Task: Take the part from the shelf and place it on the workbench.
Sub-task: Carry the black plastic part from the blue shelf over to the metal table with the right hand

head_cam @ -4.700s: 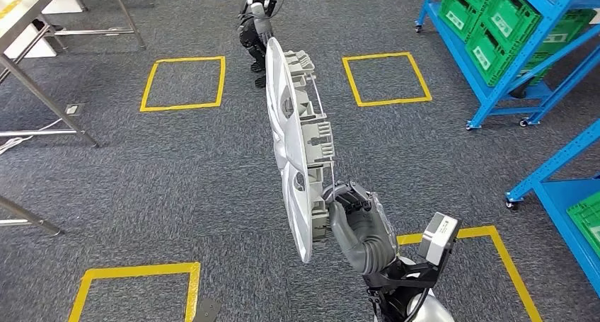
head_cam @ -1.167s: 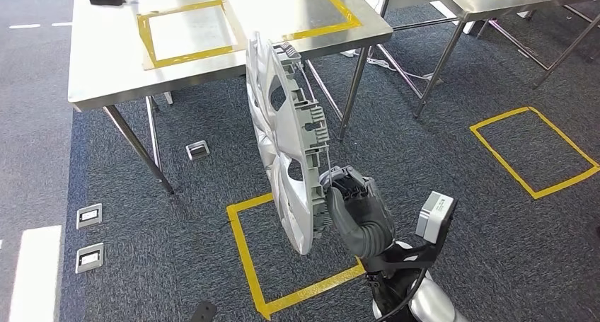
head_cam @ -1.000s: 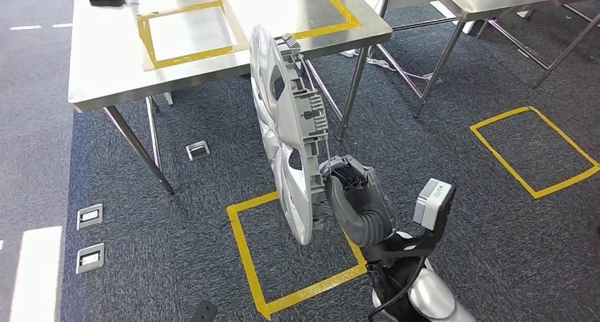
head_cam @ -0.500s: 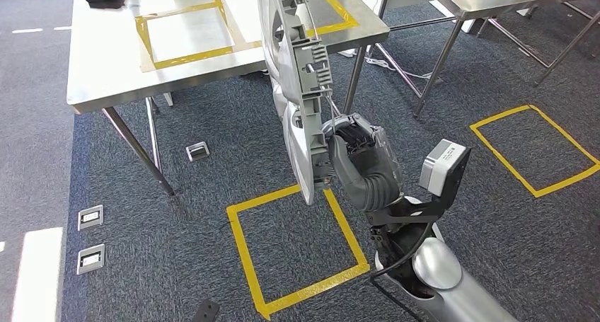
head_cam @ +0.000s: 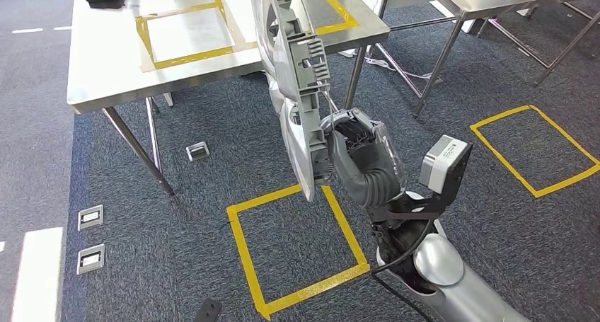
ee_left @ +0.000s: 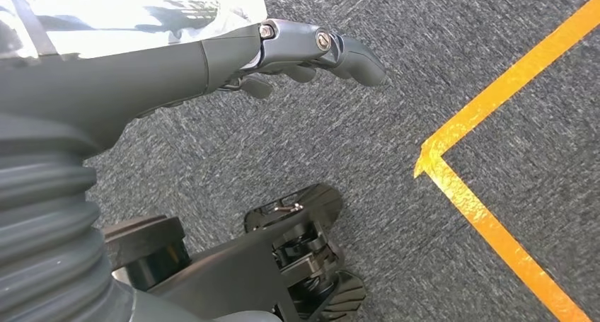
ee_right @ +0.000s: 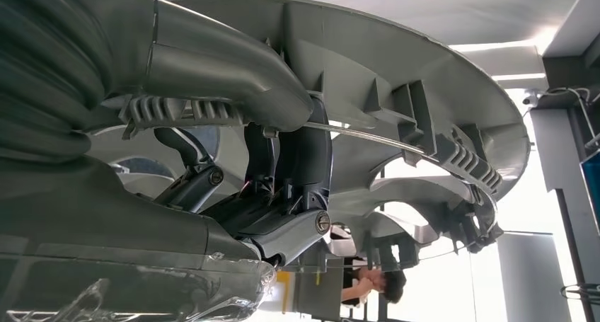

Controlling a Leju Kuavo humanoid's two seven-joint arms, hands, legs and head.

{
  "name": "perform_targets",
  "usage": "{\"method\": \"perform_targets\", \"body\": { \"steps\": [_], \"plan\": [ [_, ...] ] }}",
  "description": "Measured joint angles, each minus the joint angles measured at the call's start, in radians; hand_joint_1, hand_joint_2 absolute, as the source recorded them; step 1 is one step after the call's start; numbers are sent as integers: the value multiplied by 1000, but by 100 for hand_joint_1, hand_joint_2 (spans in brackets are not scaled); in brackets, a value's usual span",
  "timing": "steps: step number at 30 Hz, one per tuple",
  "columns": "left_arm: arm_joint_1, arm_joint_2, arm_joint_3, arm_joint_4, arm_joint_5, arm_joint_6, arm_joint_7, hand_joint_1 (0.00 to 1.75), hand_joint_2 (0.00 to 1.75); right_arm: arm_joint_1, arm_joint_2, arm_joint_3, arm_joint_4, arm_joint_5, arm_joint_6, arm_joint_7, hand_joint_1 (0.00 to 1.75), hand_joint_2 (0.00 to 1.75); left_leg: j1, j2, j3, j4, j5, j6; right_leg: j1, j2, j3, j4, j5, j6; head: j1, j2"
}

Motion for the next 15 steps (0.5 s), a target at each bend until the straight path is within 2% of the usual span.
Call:
{"method": "perform_targets", "body": {
  "steps": [15],
  "plan": [
    [-7, -9, 0, 0, -10, 2, 2, 0, 175, -1, -10, 9, 0, 0, -3, 1, 175, 175, 0, 0, 0, 0, 0, 0, 0, 0, 0, 0, 0, 0, 0, 0]
  ]
}}
